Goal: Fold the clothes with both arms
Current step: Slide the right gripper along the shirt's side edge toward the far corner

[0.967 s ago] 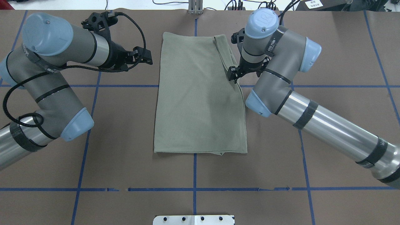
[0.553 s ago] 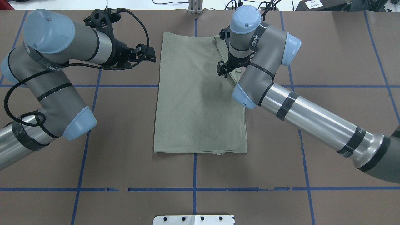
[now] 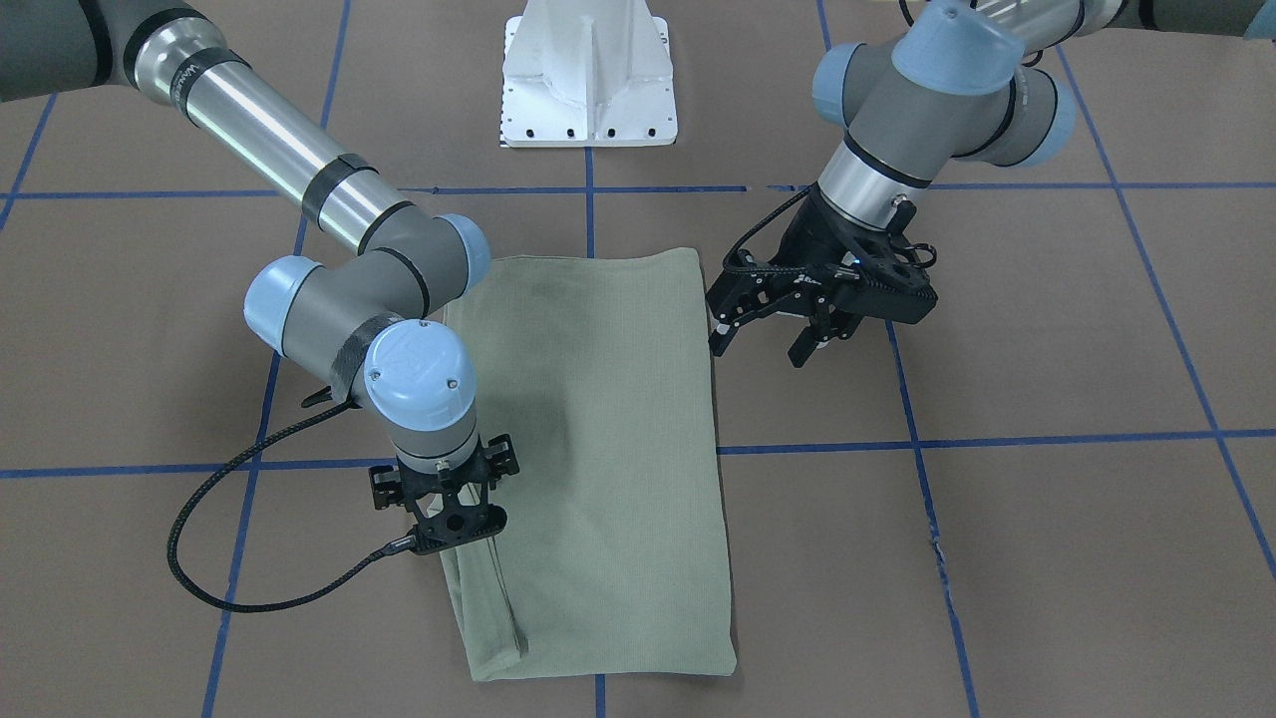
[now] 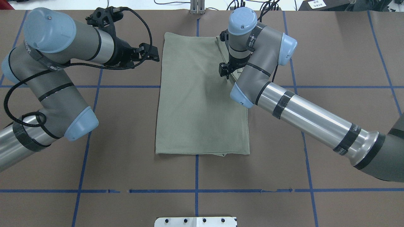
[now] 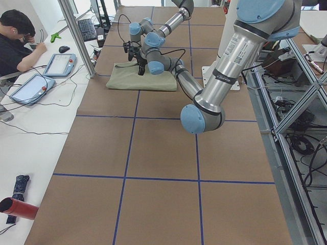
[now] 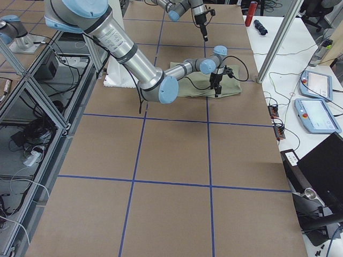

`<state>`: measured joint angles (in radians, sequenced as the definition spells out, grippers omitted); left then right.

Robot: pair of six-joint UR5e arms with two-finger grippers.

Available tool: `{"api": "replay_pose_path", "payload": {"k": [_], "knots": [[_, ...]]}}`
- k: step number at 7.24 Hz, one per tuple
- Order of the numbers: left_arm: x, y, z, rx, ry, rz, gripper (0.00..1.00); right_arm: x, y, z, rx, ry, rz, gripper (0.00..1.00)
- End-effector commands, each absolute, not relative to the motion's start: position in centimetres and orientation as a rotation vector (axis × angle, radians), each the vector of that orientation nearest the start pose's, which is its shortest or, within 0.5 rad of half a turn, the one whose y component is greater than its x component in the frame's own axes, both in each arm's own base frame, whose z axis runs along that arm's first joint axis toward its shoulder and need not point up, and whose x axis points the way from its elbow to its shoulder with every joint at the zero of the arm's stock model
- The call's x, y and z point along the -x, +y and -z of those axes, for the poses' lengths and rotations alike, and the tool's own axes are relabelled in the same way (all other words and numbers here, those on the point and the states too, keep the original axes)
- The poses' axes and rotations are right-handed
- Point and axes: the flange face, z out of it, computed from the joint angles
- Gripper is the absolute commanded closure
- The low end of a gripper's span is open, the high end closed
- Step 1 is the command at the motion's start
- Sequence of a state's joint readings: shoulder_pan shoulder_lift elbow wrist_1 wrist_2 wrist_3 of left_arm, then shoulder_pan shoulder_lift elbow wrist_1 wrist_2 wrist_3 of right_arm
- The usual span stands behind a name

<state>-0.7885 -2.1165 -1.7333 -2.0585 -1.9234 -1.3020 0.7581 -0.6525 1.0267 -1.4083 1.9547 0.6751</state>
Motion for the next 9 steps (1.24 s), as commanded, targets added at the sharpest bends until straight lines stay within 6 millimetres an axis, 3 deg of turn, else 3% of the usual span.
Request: {"api": "replay_pose_path", "payload": {"k": [1, 9], "knots": [[-38.2, -52.5, -21.2, -0.331, 1.179, 0.241, 0.0, 54.1, -64.4, -31.6, -0.128, -0.623, 0.248, 0.0], [-38.2, -52.4, -20.6, -0.336, 1.189, 0.239, 0.0, 52.1, -66.4, -33.2, -0.127, -0.602, 0.251, 0.0]]}}
